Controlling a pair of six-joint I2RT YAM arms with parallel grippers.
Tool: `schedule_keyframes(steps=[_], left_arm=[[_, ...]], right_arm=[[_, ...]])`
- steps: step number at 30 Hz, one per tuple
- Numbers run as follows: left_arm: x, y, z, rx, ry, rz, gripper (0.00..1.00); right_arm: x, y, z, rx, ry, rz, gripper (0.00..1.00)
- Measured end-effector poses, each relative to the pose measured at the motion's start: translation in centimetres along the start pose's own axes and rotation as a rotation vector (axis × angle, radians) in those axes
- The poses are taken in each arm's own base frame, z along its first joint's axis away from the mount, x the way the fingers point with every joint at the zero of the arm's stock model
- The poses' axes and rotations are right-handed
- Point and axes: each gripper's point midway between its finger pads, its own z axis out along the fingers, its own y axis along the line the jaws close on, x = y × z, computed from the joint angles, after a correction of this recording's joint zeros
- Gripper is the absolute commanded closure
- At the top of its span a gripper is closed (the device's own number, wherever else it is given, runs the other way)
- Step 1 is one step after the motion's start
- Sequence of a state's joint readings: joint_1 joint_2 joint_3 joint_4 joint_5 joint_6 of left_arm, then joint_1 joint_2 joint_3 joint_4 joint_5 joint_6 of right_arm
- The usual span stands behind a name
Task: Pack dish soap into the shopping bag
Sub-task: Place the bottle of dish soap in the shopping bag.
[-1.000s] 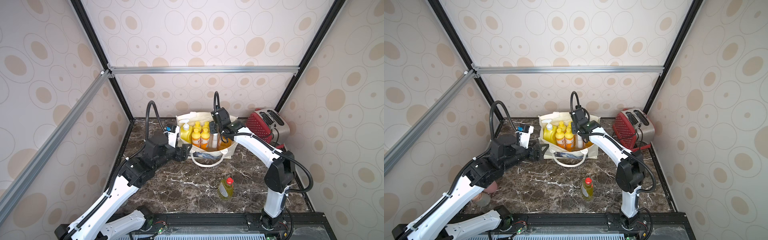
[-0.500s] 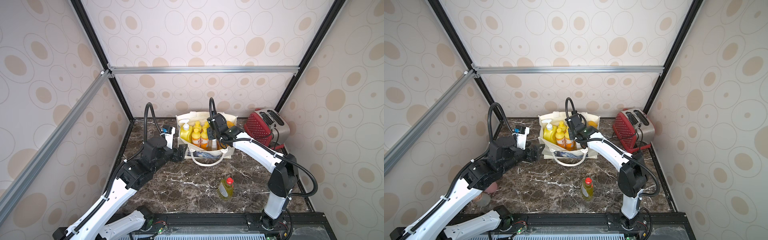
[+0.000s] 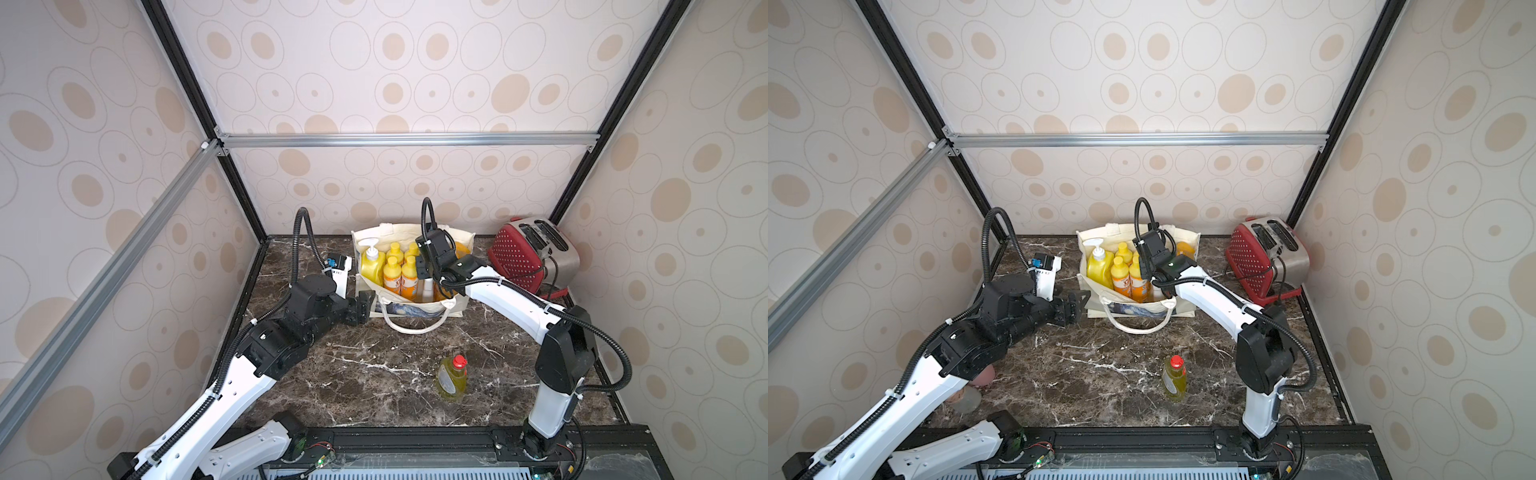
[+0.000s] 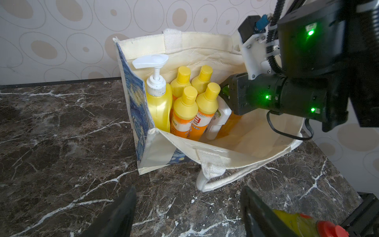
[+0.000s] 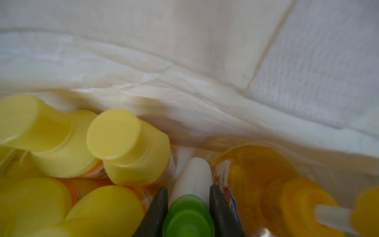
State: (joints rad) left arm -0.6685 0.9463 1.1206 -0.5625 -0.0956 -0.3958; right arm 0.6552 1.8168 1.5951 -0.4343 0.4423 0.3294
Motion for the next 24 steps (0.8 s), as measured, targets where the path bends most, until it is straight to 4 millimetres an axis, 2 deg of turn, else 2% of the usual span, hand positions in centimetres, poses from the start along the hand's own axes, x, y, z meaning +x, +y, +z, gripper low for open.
schedule_keyframes(steps=[5, 13, 16, 19, 24], left_arm=[[0.5, -0.1, 0.7, 0.001, 0.024, 0.004, 0.22], [0.8, -0.3, 1.1, 0.007, 0.038, 0.005, 0.22], [0.8, -0.3, 1.2, 0.008, 0.040, 0.005, 0.22], [1.1, -0.4, 1.6, 0.007, 0.053, 0.007, 0.22], [1.5, -0.3, 2.2, 0.001, 0.072, 0.011, 0.21]], right_arm=[[1.8, 0.0, 0.7, -0.006, 0.038, 0.002, 0.92], [1.5, -0.2, 0.9, -0.011, 0.031, 0.021, 0.53], [0.4, -0.1, 0.4, -0.023, 0.014, 0.014, 0.42], [-2.0, 0.4, -0.9, -0.055, -0.016, 0.014, 0.35], [-5.6, 0.6, -4.8, -0.140, -0.067, 0.025, 0.32]])
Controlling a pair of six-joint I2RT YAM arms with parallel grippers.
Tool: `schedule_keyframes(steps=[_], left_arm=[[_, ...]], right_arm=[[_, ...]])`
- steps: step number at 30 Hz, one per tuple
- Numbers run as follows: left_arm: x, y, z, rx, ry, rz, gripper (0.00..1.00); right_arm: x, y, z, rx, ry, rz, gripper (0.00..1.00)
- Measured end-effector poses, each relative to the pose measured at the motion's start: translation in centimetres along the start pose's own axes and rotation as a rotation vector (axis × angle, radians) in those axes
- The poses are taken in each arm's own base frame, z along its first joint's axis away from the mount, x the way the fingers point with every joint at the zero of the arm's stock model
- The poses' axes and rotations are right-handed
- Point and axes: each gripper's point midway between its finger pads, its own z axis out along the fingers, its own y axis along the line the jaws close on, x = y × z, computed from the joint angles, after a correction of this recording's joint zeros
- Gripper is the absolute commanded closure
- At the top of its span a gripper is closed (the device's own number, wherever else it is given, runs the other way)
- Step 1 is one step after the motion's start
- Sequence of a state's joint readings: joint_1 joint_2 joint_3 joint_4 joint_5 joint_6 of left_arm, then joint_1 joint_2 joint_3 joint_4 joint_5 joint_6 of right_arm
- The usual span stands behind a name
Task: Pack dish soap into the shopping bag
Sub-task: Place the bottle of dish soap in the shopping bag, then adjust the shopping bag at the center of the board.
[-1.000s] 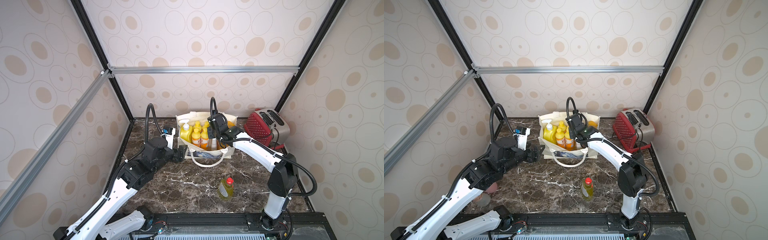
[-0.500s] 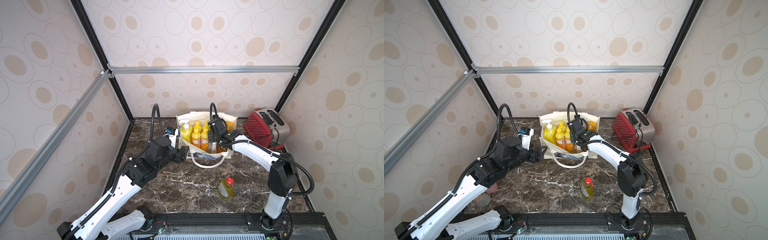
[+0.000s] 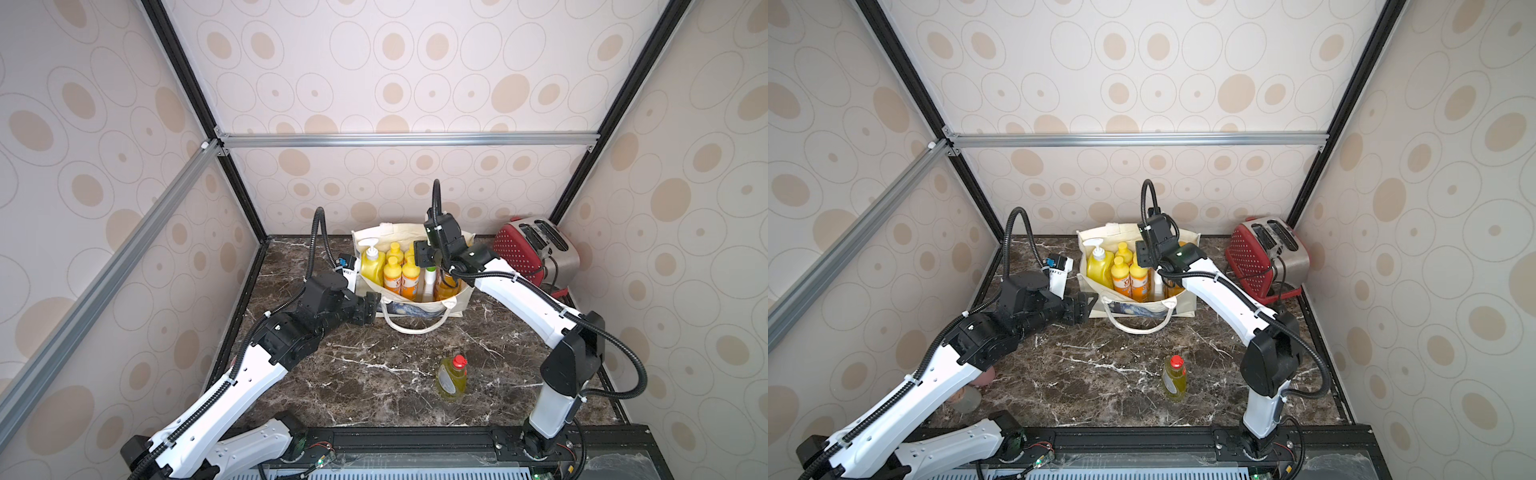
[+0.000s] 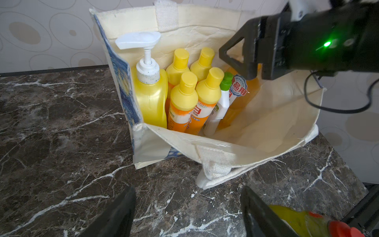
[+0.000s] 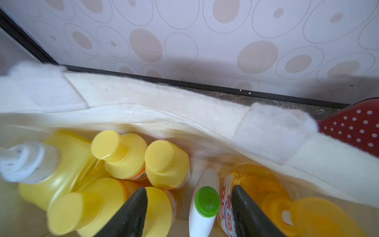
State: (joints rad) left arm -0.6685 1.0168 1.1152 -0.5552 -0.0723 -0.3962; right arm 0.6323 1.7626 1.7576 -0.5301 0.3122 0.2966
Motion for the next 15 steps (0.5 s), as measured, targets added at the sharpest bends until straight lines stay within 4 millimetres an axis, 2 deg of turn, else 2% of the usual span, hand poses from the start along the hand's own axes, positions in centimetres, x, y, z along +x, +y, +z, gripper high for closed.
schedule_keyframes(steps=[4, 8, 12, 15], left_arm=[[0.3, -0.1, 0.5, 0.002, 0.016, 0.003, 0.20], [1.0, -0.9, 1.3, 0.038, 0.056, 0.007, 0.20], [0.9, -2.4, 2.1, 0.105, 0.088, 0.006, 0.20], [-0.4, -4.0, 2.5, 0.162, 0.082, 0.008, 0.20]], right_arm=[[-1.3, 0.3, -4.1, -0.088, 0.001, -0.007, 0.35], [-0.9, -0.1, -8.2, -0.150, 0.025, -0.023, 0.38], [1.7, -2.0, -11.1, -0.127, 0.073, -0.041, 0.39], [4.6, -3.7, -11.3, -0.076, 0.148, -0.058, 0.40]])
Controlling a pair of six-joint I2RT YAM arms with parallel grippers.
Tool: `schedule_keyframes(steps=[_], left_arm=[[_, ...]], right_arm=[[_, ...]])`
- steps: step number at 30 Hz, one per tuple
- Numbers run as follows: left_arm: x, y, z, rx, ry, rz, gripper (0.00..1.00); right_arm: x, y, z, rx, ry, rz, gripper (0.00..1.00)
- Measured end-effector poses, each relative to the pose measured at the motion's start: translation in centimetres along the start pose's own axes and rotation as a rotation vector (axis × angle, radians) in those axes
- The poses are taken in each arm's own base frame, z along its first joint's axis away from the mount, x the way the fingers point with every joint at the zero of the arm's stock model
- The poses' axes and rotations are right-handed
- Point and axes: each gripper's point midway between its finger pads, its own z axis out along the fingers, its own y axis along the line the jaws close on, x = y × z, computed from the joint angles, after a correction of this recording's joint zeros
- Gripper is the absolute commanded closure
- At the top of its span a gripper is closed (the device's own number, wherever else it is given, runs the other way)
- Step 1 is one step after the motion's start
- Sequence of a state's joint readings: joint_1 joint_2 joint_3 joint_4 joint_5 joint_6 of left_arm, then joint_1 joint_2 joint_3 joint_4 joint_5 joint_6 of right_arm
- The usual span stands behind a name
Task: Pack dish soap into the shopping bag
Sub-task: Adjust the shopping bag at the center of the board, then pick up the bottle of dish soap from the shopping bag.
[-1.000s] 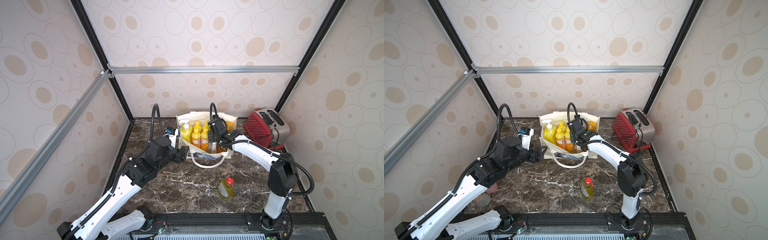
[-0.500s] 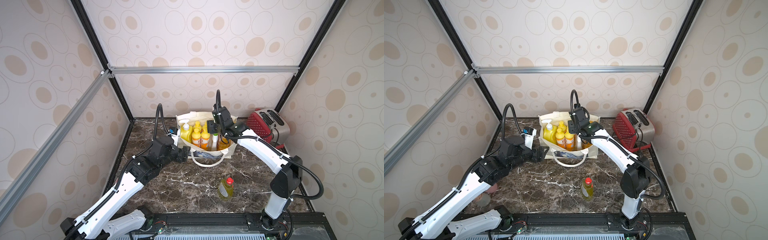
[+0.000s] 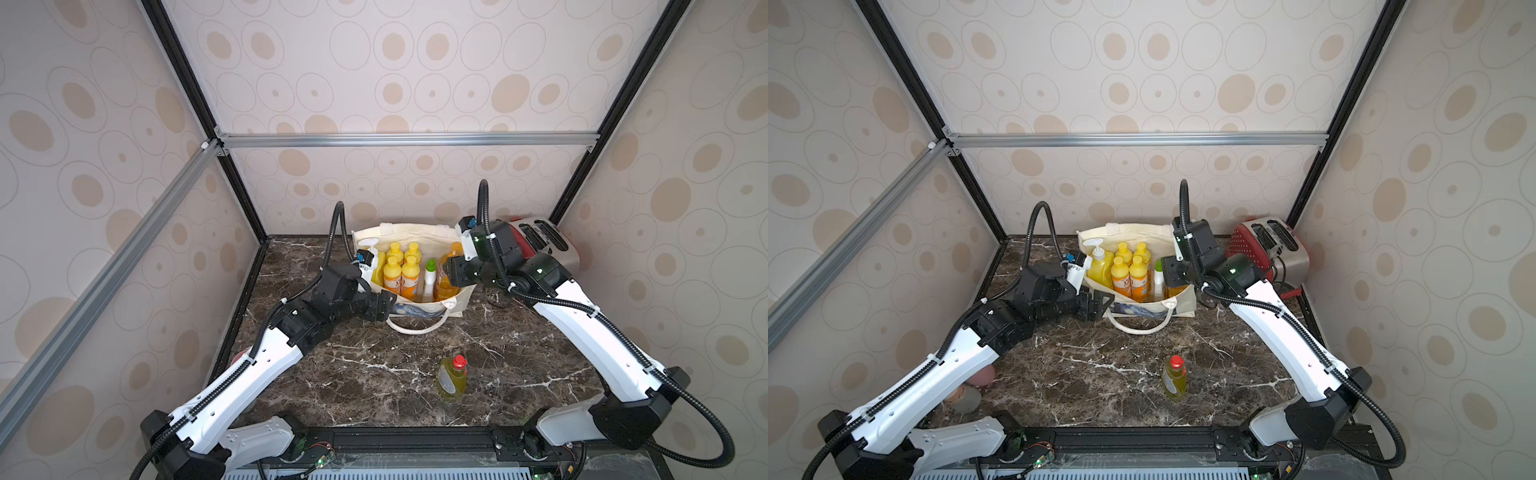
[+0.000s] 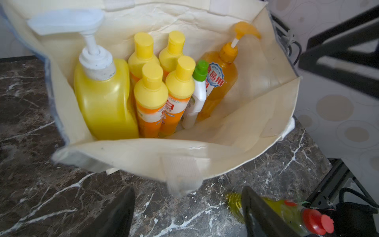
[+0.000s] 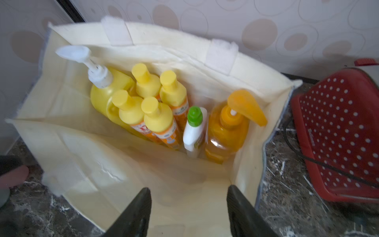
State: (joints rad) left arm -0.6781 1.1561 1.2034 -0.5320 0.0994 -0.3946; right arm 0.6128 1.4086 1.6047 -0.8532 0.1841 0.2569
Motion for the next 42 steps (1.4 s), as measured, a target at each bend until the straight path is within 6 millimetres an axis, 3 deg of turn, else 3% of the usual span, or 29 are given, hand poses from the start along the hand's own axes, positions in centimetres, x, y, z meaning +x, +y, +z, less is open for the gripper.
schedule_keyframes(steps=[6, 13, 17, 23, 28, 32, 36, 39, 42], left_arm=[[-2.5, -2.5, 0.9, 0.088, -0.040, 0.010, 0.20], [0.2, -2.7, 4.1, 0.109, 0.051, -0.007, 0.20], [1.4, -3.3, 4.8, 0.122, 0.083, -0.007, 0.20], [2.3, -4.0, 5.4, 0.131, 0.108, 0.003, 0.21], [2.3, -5.4, 4.6, 0.146, 0.119, 0.032, 0.21], [1.1, -8.5, 2.3, 0.212, 0.097, 0.080, 0.21], [0.4, -12.4, -0.4, 0.297, 0.064, 0.140, 0.21], [1.5, -14.7, -1.1, 0.338, 0.077, 0.187, 0.21], [3.6, -16.3, -0.6, 0.343, 0.122, 0.241, 0.21]], right_arm=[[6.9, -1.2, 2.9, 0.049, 0.201, -0.025, 0.45], [10.6, -0.9, 3.4, 0.010, 0.278, -0.010, 0.47], [11.8, -0.5, 3.6, -0.015, 0.300, -0.002, 0.47], [11.4, -0.1, 3.1, -0.041, 0.276, 0.001, 0.46], [8.9, -0.3, 0.4, -0.057, 0.180, 0.000, 0.44], [6.3, -1.1, -2.6, -0.064, 0.078, 0.017, 0.43], [5.2, -2.3, -4.4, -0.050, 0.027, 0.038, 0.43], [5.3, -3.2, -4.9, -0.033, 0.023, 0.053, 0.43], [5.6, -4.3, -5.3, -0.016, 0.023, 0.069, 0.43]])
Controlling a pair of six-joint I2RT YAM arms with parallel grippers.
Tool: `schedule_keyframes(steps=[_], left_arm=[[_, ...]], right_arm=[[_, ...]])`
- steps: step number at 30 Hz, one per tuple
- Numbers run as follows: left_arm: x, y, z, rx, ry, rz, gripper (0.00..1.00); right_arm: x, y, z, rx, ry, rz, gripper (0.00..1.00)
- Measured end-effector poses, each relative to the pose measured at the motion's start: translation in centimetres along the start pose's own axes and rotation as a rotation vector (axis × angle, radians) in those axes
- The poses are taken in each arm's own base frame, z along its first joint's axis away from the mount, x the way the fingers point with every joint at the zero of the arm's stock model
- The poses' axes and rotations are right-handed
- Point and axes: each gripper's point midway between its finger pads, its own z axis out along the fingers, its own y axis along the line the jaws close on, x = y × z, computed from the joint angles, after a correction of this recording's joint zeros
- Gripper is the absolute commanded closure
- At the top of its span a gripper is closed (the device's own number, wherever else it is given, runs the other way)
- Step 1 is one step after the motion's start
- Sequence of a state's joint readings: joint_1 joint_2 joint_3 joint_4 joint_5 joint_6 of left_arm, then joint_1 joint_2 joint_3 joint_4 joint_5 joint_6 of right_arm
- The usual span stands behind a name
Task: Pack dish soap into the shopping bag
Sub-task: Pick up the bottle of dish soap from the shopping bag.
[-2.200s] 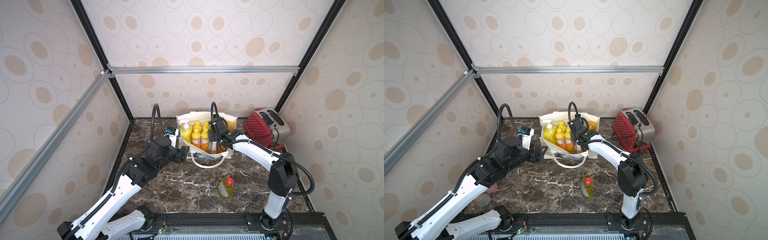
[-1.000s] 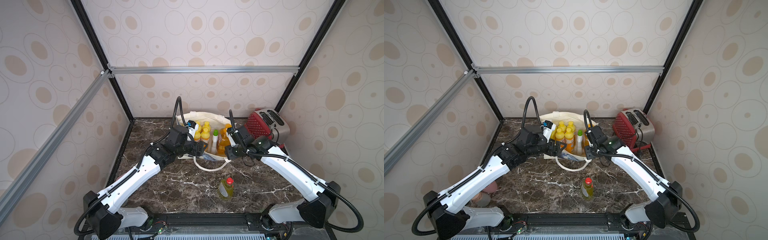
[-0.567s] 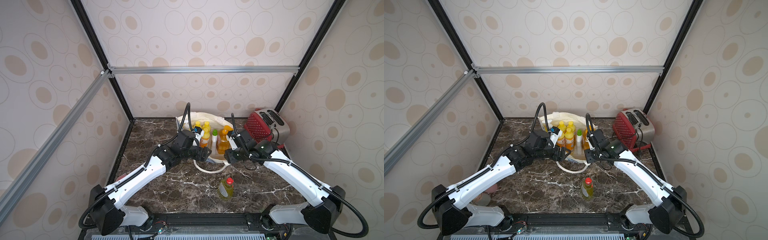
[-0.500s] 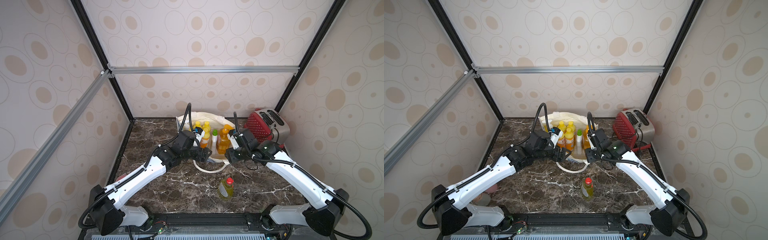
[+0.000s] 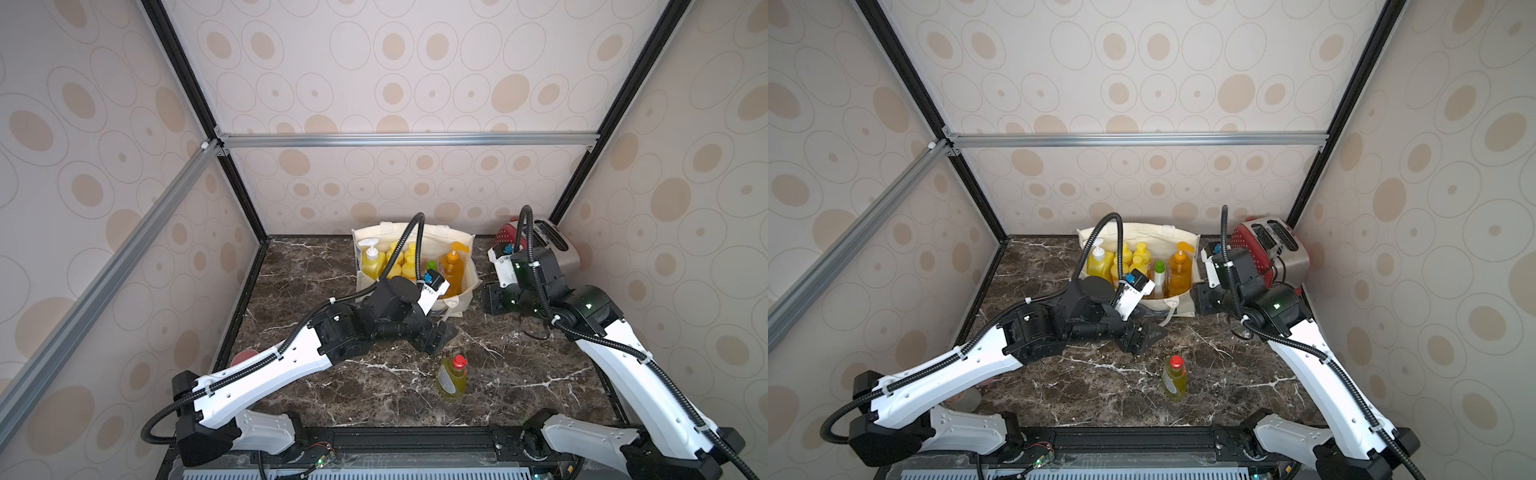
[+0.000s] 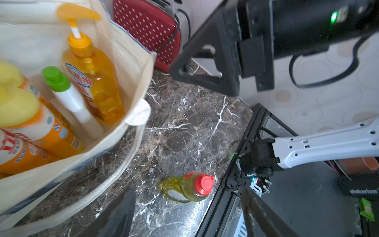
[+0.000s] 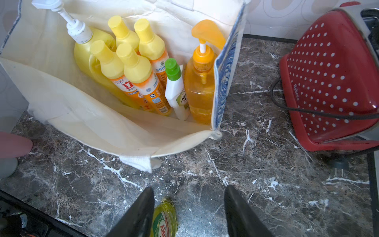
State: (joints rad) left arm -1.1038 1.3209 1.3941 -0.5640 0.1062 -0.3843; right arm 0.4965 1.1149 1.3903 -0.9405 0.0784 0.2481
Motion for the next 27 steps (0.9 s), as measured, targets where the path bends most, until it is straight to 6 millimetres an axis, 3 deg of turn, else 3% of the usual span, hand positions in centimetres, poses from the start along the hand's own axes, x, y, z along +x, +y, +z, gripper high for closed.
schedule_keyframes(steps=[5, 10, 16, 19, 25, 27], left_arm=[[2.7, -1.5, 2.8, -0.020, 0.079, 0.092, 0.23], [5.5, -1.1, 4.1, -0.043, 0.146, 0.174, 0.24], [5.7, -1.1, 4.4, -0.059, 0.136, 0.219, 0.27], [4.6, 0.4, 2.4, -0.139, 0.060, 0.225, 0.30], [-1.9, 6.1, -6.5, -0.348, -0.223, 0.105, 0.29], [-3.1, 8.0, -7.9, -0.419, -0.268, 0.071, 0.27]], right_arm=[[0.9, -1.2, -0.5, 0.023, 0.006, 0.009, 0.43], [1.4, -1.1, -0.4, 0.014, 0.020, -0.008, 0.43], [1.7, -1.1, -0.2, 0.010, 0.032, -0.019, 0.43], [1.6, -0.4, 0.0, -0.026, 0.045, -0.022, 0.46], [-1.7, 2.6, 1.7, -0.112, 0.061, -0.063, 0.48], [-3.0, 3.7, 2.5, -0.130, 0.058, -0.085, 0.49]])
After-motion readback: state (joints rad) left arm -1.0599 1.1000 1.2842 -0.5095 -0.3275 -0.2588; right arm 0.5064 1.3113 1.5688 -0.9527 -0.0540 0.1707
